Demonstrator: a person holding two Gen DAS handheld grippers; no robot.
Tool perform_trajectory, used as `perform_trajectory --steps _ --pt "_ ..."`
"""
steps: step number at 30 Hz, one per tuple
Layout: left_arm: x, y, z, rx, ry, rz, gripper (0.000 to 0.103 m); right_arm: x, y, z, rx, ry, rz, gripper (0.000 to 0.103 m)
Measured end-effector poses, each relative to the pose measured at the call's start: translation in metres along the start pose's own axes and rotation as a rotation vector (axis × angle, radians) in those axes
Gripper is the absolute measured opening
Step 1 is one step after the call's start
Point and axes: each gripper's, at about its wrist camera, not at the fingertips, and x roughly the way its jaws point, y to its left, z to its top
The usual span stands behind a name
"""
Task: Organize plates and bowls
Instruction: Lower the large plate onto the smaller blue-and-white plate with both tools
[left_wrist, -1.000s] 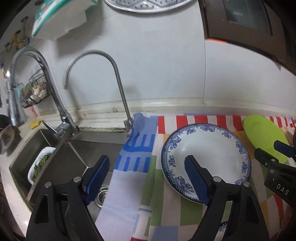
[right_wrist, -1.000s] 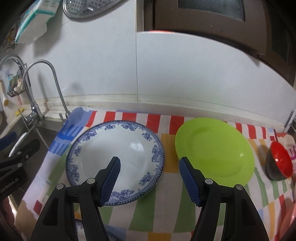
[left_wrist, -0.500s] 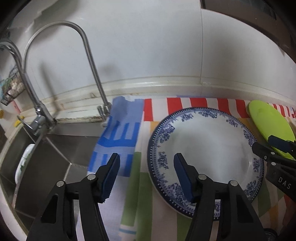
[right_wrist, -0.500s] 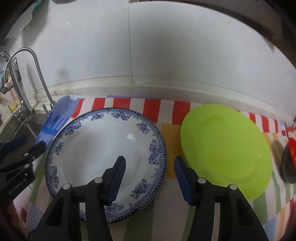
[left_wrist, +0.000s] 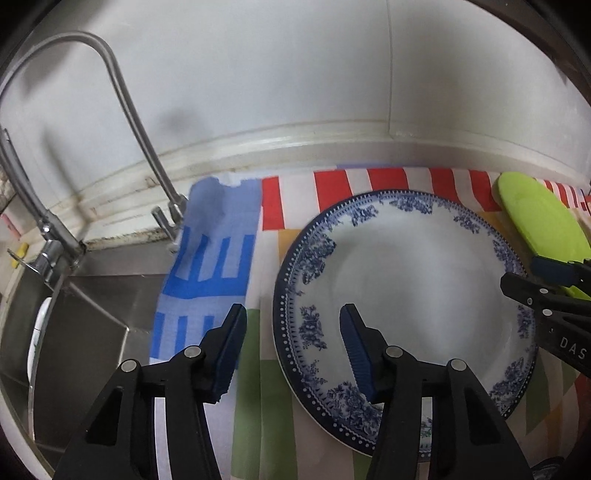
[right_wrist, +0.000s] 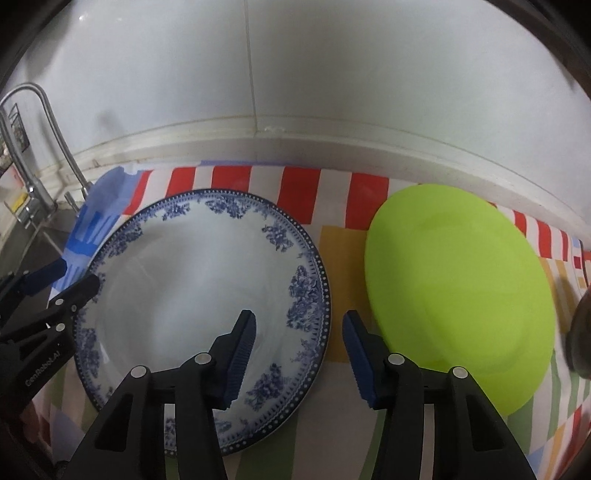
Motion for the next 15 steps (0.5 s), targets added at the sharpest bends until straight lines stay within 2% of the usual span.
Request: perform_trajectory --steps 6,15 --pt "0.016 0.002 0.001 0.01 0.077 -0.049 0.04 0.009 0.003 0.003 -0.026 0.026 0.002 0.047" --pt "0.028 -0.001 0.011 0.047 0.116 -0.043 0.04 0.017 0.002 0.008 -0.002 0.051 0.017 0.045"
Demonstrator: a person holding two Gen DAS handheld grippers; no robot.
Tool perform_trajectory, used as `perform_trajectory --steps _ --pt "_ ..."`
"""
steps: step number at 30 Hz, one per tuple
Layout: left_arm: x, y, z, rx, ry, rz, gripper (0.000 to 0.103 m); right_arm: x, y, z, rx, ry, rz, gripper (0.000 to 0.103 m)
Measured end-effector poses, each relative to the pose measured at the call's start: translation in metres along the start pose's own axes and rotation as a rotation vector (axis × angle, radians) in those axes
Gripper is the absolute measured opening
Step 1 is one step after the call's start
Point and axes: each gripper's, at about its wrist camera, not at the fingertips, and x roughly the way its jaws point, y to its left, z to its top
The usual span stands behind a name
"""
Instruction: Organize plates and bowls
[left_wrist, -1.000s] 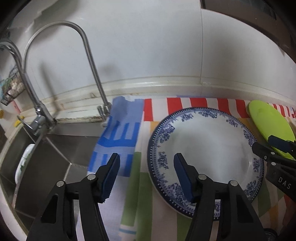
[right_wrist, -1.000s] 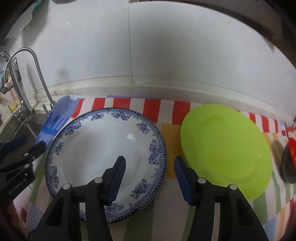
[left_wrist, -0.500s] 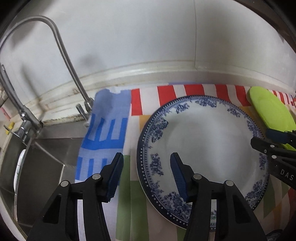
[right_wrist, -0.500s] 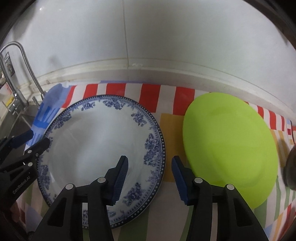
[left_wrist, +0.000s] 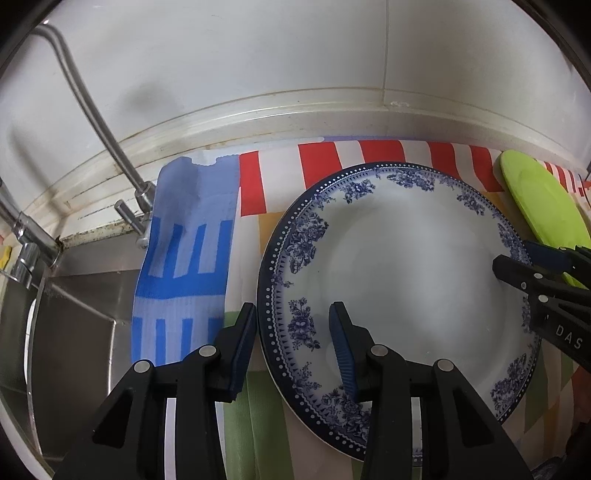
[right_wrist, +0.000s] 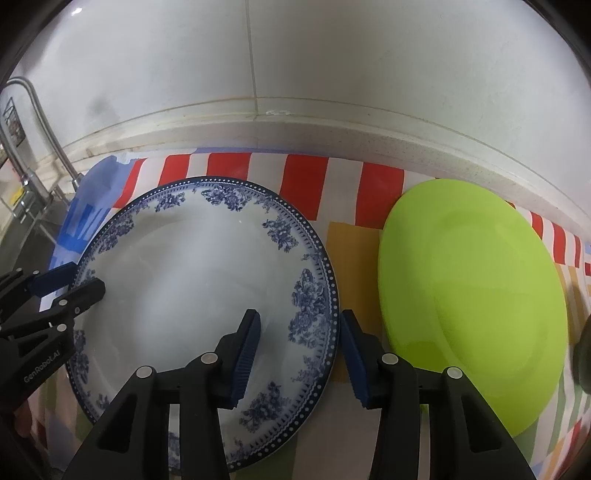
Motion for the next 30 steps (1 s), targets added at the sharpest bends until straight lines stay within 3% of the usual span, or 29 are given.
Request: perform_trajectory --steps 4,8,15,30 --pt "0.0 -0.001 0.001 -0.013 0.005 0.003 0.039 0.002 -0.002 0.003 0.024 0.006 0.01 0.045" --pt "-0.001 -0.001 -0.001 -0.032 0.012 0.011 0.038 0.003 -0.002 0.006 0.039 0.008 0.0 0.036" --pt "-0.007 0.004 -0.005 -0.046 0.013 0.003 0.038 -0.006 -0.001 0.007 0.045 -0.016 -0.013 0.034" --pt "-0.081 0.006 -0.016 -0.078 -0.083 0.023 0.038 -0.074 0.001 0.0 0.063 -0.065 -0.003 0.034"
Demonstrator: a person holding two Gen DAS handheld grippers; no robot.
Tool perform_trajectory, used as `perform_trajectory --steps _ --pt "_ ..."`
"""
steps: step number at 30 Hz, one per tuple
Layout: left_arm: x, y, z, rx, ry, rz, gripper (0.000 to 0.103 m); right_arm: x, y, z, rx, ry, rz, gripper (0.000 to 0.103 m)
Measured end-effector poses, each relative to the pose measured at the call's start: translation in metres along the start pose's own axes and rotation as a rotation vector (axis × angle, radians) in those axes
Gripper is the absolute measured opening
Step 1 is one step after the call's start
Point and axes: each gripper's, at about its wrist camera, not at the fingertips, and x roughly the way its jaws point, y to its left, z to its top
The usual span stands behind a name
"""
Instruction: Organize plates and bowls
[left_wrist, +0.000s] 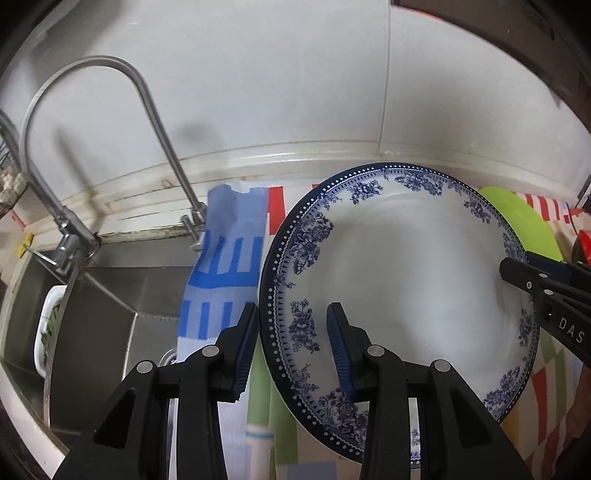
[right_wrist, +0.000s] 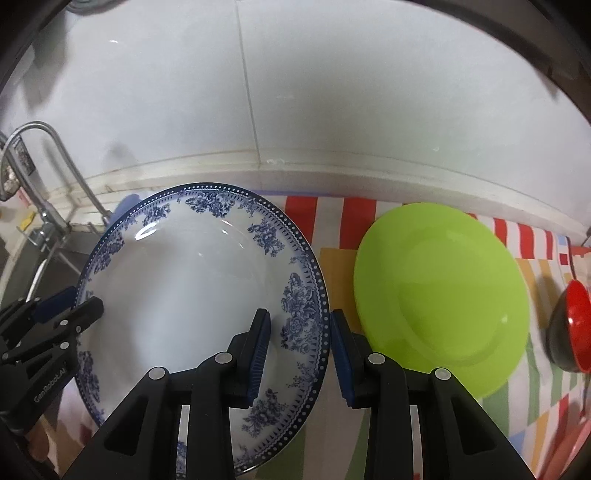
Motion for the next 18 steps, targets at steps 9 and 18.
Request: perform_trajectory --steps 9,18 --pt "-0.049 0.003 -0.031 -0.034 -0.035 0.015 0.038 -0.043 0.013 -0.021 -0.019 -0.029 0.009 0.034" --pt "-0.084 0.003 -0.07 -0.052 -0.039 0.016 0.038 -0.078 0.02 -0.052 -0.037 -0.034 0.011 0.034"
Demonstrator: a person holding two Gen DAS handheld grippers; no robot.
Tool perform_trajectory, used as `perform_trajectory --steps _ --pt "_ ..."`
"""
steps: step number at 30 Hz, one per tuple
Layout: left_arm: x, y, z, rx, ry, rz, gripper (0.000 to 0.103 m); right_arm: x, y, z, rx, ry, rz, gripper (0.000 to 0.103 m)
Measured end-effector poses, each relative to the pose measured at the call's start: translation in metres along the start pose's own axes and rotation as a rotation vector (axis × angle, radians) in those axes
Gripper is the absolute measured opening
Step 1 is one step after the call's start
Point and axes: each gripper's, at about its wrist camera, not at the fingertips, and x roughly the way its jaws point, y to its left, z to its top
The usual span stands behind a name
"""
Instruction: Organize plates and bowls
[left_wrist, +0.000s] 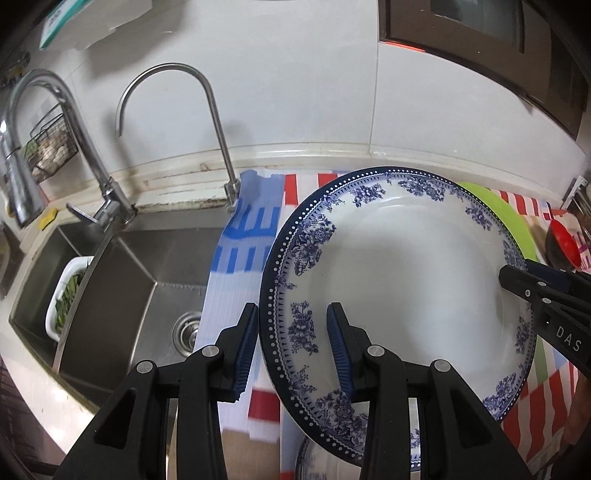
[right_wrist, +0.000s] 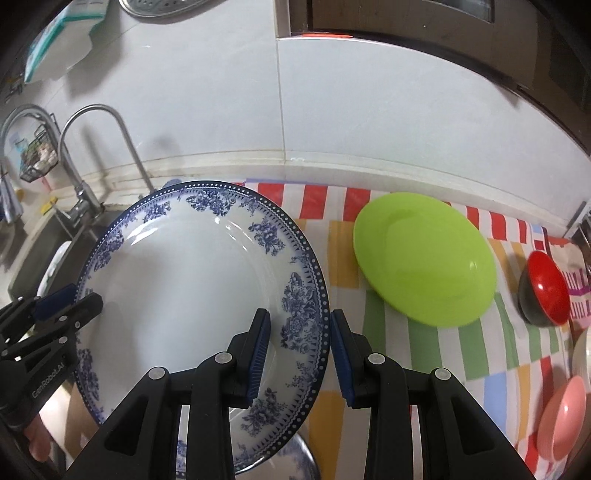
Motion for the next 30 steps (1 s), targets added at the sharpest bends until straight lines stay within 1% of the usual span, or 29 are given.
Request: perform_trajectory --steps 4,11,20,30 --pt "-0.009 0.0 -0.016 -0.013 0.022 -0.004 0.038 -0.012 0.004 -0.016 -0.01 0.006 -0.002 0.034" --pt "-0.023 -0.005 -0.047 -0.023 0.063 -0.006 0.038 -0.022 0.006 -0.047 -0.012 0.043 0.002 0.034" --pt "-0.026 -0.008 -0.077 -0.038 0.115 -0.012 0.038 -0.026 0.007 -0.077 -0.018 0.082 -0.006 0.034" --pt "-0.016 -0.012 -0.103 -0.05 0.191 -0.012 0.038 -0.02 0.006 -0.106 -0.035 0.149 -0.004 0.034"
